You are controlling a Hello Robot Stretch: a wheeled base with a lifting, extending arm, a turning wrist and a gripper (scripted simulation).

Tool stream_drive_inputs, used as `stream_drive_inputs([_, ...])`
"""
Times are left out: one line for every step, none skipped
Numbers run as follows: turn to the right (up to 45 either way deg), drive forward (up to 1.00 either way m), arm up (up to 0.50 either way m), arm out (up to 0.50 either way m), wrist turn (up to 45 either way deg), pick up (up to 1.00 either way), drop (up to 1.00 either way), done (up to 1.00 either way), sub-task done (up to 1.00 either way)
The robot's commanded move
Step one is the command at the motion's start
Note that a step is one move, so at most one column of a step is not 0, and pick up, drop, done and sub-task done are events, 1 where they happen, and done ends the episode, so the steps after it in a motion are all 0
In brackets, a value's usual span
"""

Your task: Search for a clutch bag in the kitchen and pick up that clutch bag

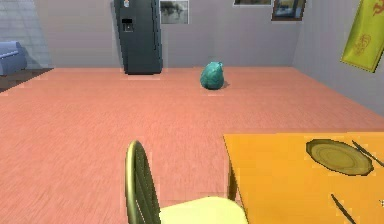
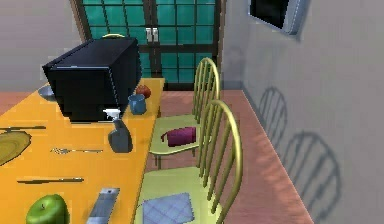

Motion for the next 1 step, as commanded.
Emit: stream_drive_inputs([0.0,0.0,0.5,0.0,0.0,0.0,0.0,0.0,0.0])
